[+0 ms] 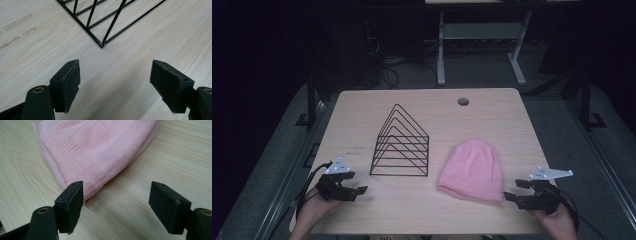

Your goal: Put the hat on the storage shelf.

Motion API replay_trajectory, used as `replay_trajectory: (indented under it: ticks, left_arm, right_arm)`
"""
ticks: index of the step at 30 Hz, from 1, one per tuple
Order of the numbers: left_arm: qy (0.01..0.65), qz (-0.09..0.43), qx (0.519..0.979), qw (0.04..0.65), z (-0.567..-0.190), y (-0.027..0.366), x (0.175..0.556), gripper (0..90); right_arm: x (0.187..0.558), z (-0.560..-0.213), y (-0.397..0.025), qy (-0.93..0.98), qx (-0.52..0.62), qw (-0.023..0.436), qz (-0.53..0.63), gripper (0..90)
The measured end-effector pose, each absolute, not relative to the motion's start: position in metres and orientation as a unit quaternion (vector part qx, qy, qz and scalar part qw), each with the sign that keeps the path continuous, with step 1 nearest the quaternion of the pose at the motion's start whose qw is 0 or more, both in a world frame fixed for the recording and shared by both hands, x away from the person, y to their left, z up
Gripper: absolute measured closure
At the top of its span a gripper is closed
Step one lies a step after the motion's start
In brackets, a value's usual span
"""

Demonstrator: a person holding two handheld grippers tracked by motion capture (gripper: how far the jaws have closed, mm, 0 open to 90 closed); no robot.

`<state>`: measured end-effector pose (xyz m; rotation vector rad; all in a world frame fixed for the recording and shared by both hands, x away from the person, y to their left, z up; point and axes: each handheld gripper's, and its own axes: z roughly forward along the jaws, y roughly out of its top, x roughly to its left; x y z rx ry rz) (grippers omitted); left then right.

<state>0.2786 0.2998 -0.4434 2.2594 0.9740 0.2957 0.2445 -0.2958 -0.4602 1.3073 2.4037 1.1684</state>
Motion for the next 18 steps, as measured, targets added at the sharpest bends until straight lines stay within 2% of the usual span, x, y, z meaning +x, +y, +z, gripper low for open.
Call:
replay_trajectory:
  ticks: [9,18]
  left_arm:
    - [0.378,0.116,0.857,0.33,-0.444,0.308,0.278,24.4]
    - [0.379,0.114,0.857,0.329,-0.445,0.309,0.277,24.4]
  right_arm:
    - [0.246,-0.459,-0.291,0.805,0.441,0.078,0.389,26.6]
    - [0.258,-0.44,-0.277,0.811,0.429,0.072,0.39,24.0]
